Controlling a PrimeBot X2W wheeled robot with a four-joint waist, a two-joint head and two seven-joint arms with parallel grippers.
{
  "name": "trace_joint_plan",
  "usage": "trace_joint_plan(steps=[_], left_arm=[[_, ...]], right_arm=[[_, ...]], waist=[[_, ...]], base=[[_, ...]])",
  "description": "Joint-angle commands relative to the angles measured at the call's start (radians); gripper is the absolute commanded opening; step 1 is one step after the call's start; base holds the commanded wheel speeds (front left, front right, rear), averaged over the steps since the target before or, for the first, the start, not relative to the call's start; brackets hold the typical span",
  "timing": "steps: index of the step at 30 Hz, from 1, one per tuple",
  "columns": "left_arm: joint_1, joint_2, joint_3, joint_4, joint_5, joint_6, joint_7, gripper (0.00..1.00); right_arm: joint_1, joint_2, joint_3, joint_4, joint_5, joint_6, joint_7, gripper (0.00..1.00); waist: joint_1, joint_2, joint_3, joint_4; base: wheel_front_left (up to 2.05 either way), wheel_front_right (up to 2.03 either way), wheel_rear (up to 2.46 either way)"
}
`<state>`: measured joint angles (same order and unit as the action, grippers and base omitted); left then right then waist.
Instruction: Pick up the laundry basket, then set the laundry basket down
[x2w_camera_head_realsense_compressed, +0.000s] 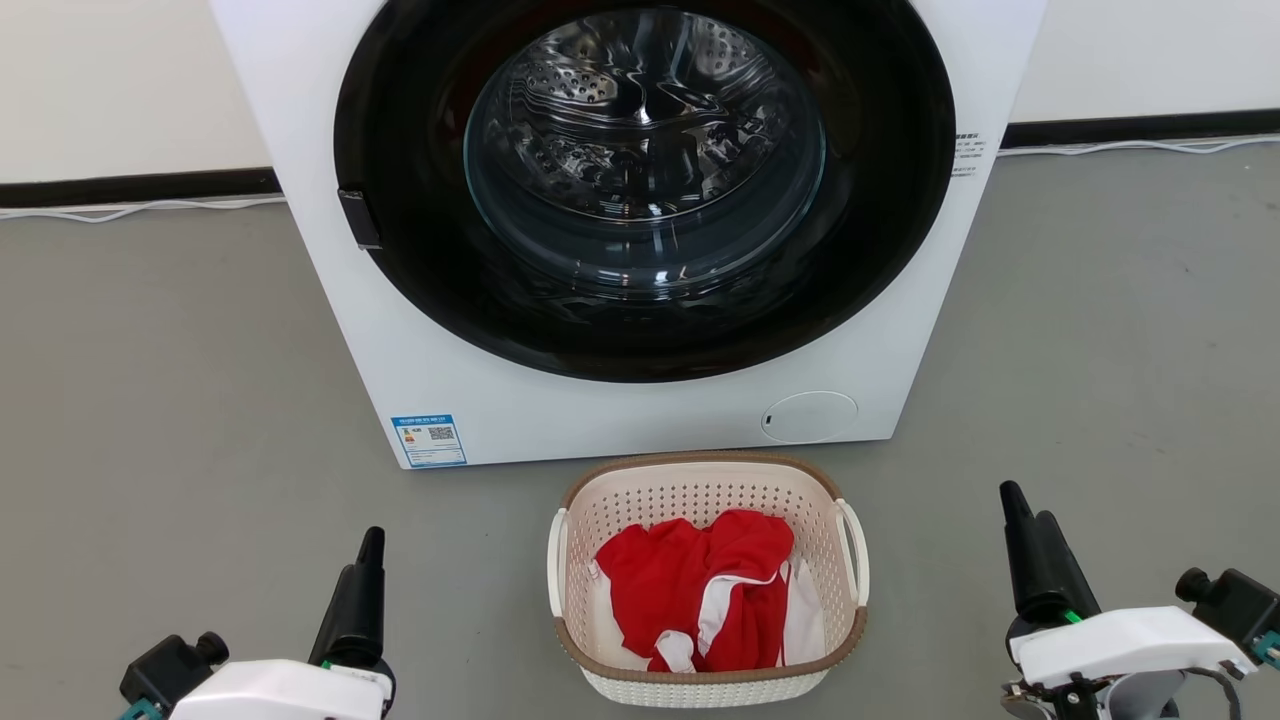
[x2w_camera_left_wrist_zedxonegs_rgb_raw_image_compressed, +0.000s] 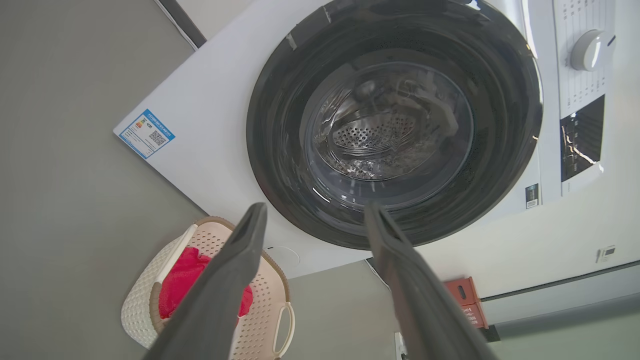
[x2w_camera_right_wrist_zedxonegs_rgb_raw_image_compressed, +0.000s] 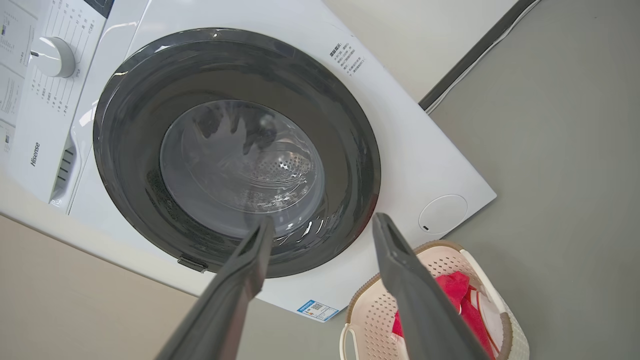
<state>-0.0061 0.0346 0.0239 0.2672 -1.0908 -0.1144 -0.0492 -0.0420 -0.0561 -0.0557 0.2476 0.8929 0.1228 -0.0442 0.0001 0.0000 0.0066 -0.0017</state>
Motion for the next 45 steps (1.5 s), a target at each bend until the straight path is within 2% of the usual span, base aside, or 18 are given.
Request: trace_joint_plan(steps=[1, 17, 45], left_arm=[[-0.020, 0.010, 0.008, -0.029, 0.033, 0.006, -0.010, 1.00], [-0.013, 0.011, -0.001, -0.041, 0.286, 0.007, -0.060, 1.00], [0.001, 0.013, -0.009, -0.058, 0.576, 0.014, -0.139, 1.00]], right_arm=[[-0.020, -0.010, 0.015, -0.031, -0.034, 0.004, -0.015, 1.00], [-0.018, -0.016, 0.041, -0.038, -0.274, 0.005, -0.065, 1.00], [0.008, -0.004, 0.005, -0.070, -0.681, 0.006, -0.144, 1.00]], waist=[[-0.0001, 0.0000, 0.000, 0.000], [-0.0001, 0.0000, 0.003, 0.001], [-0.0001, 0.0000, 0.010, 0.004]], base=[[0.00, 0.00, 0.00], [0.00, 0.00, 0.00], [0.00, 0.00, 0.00]])
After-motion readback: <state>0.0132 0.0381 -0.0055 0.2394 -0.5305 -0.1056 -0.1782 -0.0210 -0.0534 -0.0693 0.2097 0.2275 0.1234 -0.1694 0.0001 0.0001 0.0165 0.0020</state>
